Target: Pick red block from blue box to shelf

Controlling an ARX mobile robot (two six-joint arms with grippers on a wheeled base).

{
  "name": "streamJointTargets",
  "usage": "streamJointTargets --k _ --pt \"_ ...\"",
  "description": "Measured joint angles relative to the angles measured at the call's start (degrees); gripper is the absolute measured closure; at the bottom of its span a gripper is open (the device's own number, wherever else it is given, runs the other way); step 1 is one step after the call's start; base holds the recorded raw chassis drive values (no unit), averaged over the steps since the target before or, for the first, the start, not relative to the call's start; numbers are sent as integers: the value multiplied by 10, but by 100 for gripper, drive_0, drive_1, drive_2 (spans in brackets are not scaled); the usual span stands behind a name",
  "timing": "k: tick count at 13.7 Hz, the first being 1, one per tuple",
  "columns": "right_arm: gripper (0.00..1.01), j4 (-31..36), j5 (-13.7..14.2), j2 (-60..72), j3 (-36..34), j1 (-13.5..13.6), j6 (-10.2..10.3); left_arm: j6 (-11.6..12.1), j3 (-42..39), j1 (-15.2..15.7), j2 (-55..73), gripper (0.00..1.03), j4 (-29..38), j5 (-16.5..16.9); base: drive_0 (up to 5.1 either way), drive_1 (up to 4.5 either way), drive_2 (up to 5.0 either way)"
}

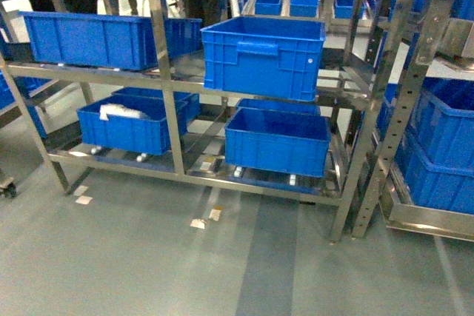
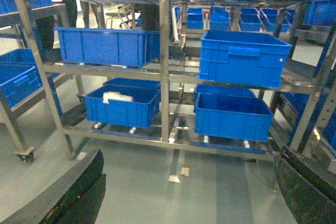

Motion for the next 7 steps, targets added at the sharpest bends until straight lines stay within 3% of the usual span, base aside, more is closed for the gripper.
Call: streamJointTargets --k 1,7 --pt "73 1 -4 1 0 0 0 0 0 0 0 5 -2 -2 -645 203 -130" --pt "73 0 -2 3 0 0 0 0 0 0 0 5 0 0 -165 -165 -165"
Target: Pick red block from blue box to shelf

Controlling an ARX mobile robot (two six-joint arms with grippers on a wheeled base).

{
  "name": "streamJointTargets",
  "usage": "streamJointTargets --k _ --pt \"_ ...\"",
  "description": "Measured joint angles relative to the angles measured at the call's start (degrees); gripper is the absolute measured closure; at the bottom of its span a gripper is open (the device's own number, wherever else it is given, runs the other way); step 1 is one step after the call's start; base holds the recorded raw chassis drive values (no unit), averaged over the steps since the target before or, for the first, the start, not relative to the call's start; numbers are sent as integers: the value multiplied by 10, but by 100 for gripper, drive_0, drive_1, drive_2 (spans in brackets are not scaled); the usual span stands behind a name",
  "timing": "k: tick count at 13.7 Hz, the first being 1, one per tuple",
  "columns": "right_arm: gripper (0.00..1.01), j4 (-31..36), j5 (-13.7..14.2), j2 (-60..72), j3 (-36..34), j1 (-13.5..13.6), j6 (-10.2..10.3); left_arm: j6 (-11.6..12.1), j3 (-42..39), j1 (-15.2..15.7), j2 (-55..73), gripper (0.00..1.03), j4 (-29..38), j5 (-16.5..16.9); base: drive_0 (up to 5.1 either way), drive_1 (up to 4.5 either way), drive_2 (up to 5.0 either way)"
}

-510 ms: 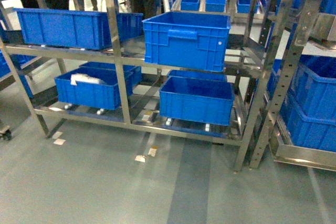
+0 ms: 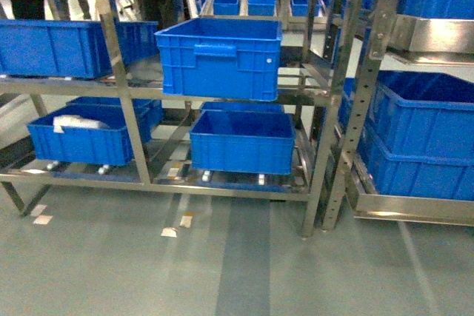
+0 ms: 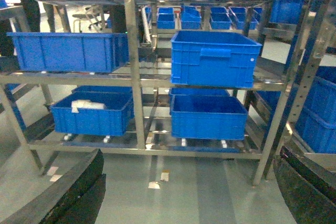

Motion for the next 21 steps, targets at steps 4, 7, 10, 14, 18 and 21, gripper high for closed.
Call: streamJointTargets --k 4,7,10,14,18,21 --pt "73 -2 1 0 0 0 0 0 0 0 0 5 0 2 -275 -62 -138" --pt "73 -1 2 0 0 0 0 0 0 -1 0 5 -1 1 -504 348 37" --pt "73 -1 2 0 0 0 0 0 0 -1 0 5 1 0 -316 253 37" --pt "73 -1 -1 2 0 0 0 0 0 -1 0 5 -2 -1 0 0 0" --pt "73 -1 -1 1 0 0 0 0 0 0 0 5 0 0 0 0 0" --pt "73 -1 -1 1 0 0 0 0 0 0 0 5 0 0 0 0 0"
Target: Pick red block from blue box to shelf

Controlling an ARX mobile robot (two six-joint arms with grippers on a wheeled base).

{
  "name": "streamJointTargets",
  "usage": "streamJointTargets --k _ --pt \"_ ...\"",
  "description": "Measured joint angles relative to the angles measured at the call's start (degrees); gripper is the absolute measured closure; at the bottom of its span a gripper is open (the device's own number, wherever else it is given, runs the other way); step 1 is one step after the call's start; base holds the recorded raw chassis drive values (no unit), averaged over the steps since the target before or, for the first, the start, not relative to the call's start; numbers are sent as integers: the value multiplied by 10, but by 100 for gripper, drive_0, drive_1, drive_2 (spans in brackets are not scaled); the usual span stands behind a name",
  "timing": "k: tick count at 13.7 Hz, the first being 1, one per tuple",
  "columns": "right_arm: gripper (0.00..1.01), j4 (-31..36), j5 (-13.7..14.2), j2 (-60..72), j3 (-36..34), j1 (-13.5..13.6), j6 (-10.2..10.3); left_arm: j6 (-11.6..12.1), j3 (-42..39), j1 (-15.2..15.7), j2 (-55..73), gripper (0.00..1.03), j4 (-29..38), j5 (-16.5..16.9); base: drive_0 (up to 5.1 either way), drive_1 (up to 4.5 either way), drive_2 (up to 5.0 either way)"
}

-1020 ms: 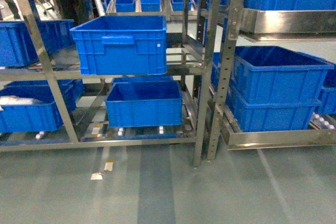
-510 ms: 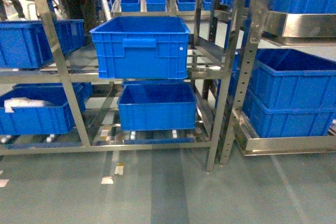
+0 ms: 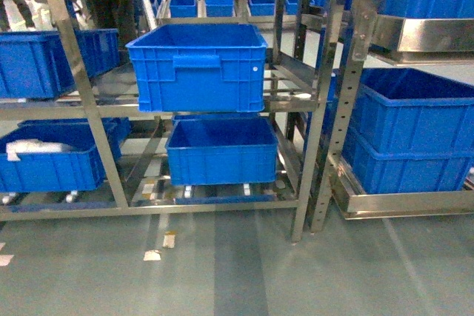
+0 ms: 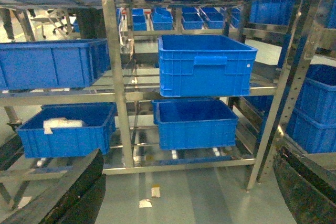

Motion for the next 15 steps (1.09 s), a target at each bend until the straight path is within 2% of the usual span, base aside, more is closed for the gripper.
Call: streamJointTargets --k 6,13,15 --pt "73 0 0 0 0 0 0 0 0 0 0 5 0 0 0 0 0" --pt "73 0 0 -3 0 0 0 0 0 0 0 5 1 0 4 423 -415" --pt "73 -2 0 4 0 0 0 0 0 0 0 5 -2 0 0 0 0"
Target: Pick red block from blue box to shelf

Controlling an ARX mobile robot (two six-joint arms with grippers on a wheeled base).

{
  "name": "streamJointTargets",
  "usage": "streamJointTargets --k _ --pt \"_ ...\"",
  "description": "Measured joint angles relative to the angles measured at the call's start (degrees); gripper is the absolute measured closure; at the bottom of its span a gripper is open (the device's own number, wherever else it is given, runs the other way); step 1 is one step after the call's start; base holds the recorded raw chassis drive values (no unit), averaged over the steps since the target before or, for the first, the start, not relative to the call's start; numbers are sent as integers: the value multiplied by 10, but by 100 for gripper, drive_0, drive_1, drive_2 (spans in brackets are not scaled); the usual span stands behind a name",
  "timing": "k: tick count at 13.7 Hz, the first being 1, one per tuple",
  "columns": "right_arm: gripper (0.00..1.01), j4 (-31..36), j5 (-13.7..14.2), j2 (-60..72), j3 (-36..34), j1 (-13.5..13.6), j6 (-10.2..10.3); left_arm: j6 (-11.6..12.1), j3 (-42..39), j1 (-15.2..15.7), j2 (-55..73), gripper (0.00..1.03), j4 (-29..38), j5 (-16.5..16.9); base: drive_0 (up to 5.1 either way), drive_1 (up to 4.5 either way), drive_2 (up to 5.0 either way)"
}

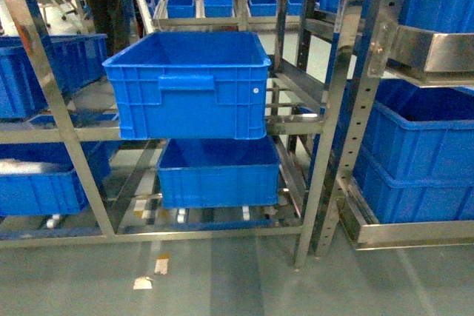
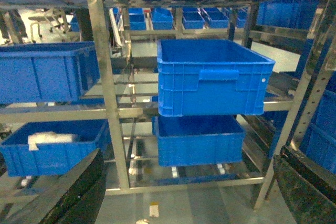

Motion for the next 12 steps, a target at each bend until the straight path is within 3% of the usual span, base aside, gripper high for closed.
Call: streamJointTargets --k 12 --pt "73 2 0 -4 0 0 0 0 0 0 0 5 1 0 0 0 0"
